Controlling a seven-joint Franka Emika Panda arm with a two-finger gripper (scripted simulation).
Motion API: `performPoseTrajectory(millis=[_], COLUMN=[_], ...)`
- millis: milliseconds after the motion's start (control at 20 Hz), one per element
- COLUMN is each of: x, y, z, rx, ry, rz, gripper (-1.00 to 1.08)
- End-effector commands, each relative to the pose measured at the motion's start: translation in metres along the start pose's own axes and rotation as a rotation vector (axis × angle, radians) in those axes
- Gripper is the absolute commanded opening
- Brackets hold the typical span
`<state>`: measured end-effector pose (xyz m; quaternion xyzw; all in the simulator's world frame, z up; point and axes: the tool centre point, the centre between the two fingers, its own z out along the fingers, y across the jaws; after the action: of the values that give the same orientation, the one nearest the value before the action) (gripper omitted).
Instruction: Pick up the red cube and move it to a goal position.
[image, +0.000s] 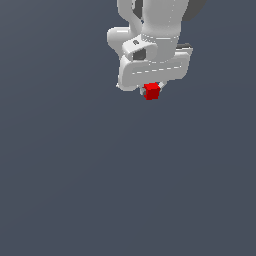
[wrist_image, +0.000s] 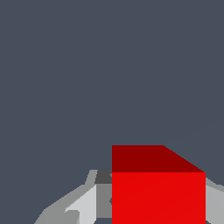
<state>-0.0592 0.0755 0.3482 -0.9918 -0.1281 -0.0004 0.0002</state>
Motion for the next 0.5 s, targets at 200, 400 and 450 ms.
performPoseTrajectory(millis=[200,400,450], x=[0.004,0.005,0.005], y=[0.0,0.0,0.0], z=[-0.025,-0.028,-0.028], rx=[0.0,0.0,0.0], ry=[-0.001,-0.001,-0.001], rz=[0.001,0.001,0.001], gripper=[-1.0,-1.0,-1.0])
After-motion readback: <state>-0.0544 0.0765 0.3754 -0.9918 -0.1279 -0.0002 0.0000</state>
